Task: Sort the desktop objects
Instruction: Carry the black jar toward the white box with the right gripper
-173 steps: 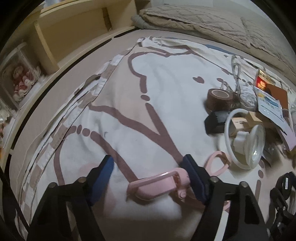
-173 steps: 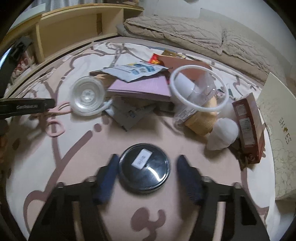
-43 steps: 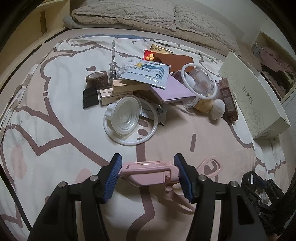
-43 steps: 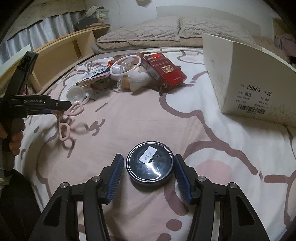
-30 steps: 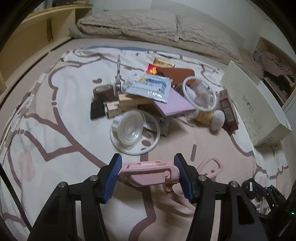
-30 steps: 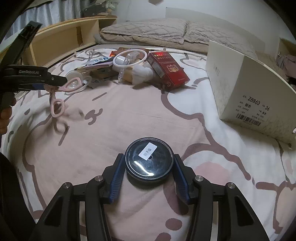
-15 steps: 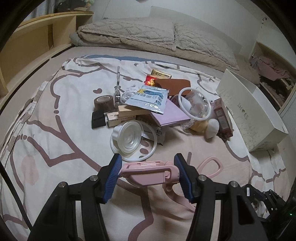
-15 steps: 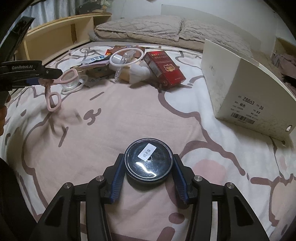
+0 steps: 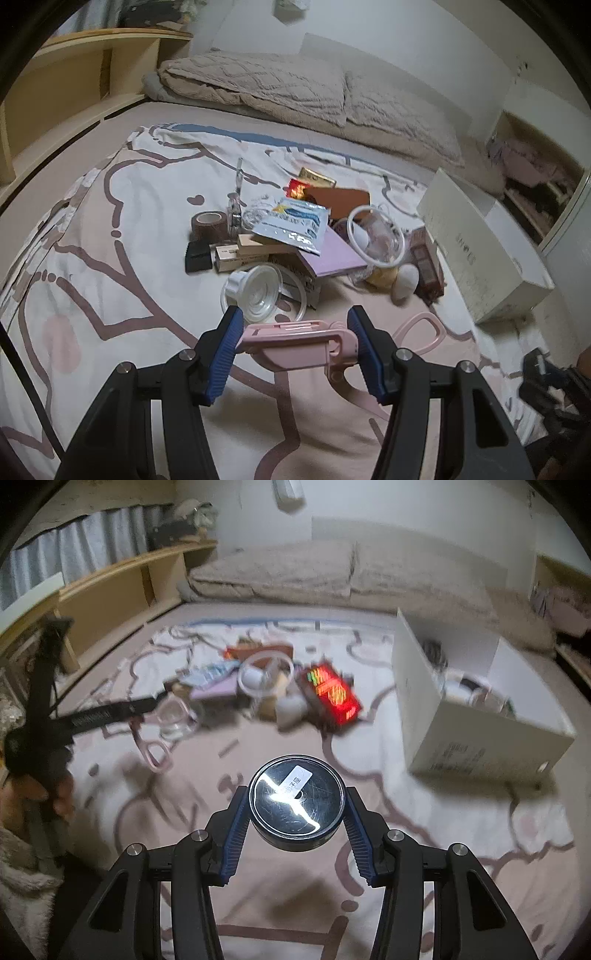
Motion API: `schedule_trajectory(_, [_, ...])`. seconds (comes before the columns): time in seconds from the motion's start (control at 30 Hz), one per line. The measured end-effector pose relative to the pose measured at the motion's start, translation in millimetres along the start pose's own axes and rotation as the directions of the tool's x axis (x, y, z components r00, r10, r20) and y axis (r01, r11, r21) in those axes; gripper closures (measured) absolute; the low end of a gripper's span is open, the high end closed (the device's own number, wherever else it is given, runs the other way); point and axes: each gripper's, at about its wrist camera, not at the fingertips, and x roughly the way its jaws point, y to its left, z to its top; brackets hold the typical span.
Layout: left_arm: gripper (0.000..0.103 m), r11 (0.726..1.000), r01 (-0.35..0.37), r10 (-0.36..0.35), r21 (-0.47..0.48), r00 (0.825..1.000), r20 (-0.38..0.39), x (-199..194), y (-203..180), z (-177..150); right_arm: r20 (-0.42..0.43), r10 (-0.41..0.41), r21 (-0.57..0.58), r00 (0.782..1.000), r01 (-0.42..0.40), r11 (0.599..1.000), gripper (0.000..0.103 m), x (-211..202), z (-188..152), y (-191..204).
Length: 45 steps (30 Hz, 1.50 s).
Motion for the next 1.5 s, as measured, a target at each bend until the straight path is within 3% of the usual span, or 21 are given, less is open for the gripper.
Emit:
schedule_trajectory(0.13, [0.044, 0.999, 0.03, -0.029, -0.032, 0.999, 0.026, -8, 7, 3, 0.047, 0.01, -0.006, 0.999, -0.01, 1.0, 0.052, -22, 18, 10])
schedule_trajectory(0.5, [0.044, 1.0, -0.002, 0.003, -0.016, 0.997, 0.081, -15, 12, 2, 0.095, 0.094, 0.023, 0.991, -0.097, 0.995, 0.052, -36, 61, 12])
schedule_trajectory(0.83, [0.044, 0.998, 0.003, -0.016, 0.069, 0.982, 0.188, -24, -9, 4, 0.198, 0.034, 0.018, 0.98, -0.039, 0.999, 0.052, -25, 99, -6])
schedule_trajectory(1.3, [0.044, 0.997, -0.001, -0.012, 0.079, 0.988, 0.157, -4, -21, 1, 0.315, -0.039, 0.102, 0.948, 0.007, 0.995, 0.052, -11, 146, -49])
schedule_trajectory(1.5, [0.044, 0.99, -0.023, 0.0, 0.14, 0.987, 0.159, 1, -33, -3, 0.363, -0.098, 0.176, 0.927, 0.035, 0.984, 0.052, -7, 153, -79])
